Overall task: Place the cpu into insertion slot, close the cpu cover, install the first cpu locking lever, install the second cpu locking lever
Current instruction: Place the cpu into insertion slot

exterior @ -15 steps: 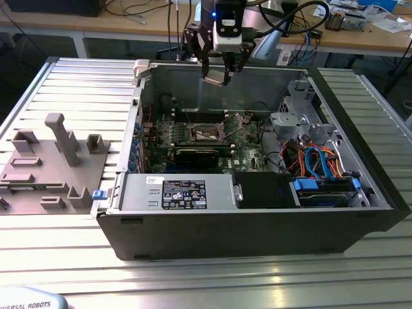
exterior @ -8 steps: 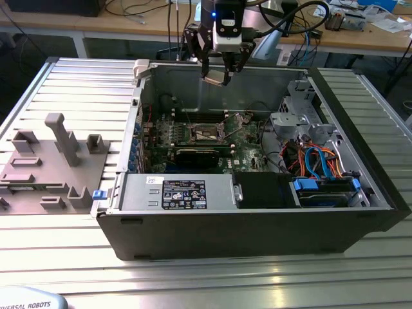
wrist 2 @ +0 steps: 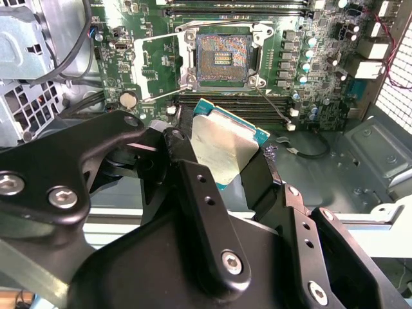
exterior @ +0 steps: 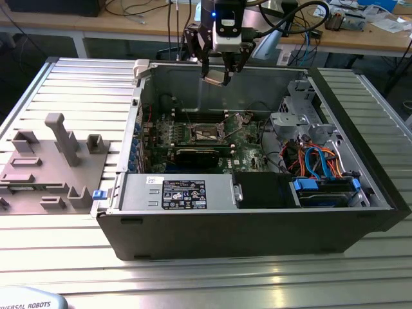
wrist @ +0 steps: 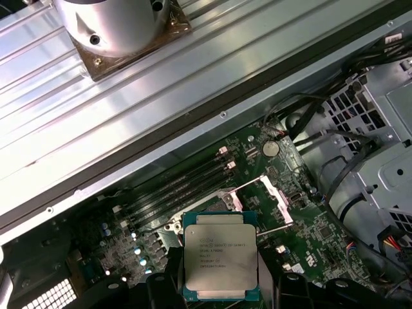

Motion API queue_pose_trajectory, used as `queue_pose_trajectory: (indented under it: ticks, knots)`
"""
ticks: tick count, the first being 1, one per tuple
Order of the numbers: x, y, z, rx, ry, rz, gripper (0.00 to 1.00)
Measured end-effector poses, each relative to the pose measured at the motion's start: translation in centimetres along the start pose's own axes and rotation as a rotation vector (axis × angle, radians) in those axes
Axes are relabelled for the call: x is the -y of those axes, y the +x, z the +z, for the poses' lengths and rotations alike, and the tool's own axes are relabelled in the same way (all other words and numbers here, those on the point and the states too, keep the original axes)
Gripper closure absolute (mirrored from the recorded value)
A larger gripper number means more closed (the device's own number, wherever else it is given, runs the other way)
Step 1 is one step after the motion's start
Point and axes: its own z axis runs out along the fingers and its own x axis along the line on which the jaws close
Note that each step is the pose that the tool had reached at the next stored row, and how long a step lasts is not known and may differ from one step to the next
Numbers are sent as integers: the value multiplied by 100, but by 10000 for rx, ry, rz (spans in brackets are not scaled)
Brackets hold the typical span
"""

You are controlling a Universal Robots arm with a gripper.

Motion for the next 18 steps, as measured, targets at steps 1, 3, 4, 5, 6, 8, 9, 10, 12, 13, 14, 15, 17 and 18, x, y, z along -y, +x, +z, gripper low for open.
queue_pose_trajectory:
  ticks: [1,3,4,5,6,8,9,10,12,13,14,15,17,18]
  knots:
    - [0,0,0,0,0,8,46]
    - [0,0,0,1,-1,16,46]
    - [0,0,0,2,-1,23,46]
    - [0,0,0,2,-1,27,46]
    - [0,0,0,3,-1,31,46]
    - [0,0,0,3,-1,39,46]
    - [0,0,0,4,-1,43,46]
    - [0,0,0,4,-1,51,46]
    - [0,0,0,5,-1,59,46]
    - [0,0,0,6,-1,64,46]
    - [0,0,0,6,-2,68,46]
    - [0,0,0,6,-2,73,46]
    - [0,0,0,7,-2,83,46]
    - [0,0,0,8,-2,87,46]
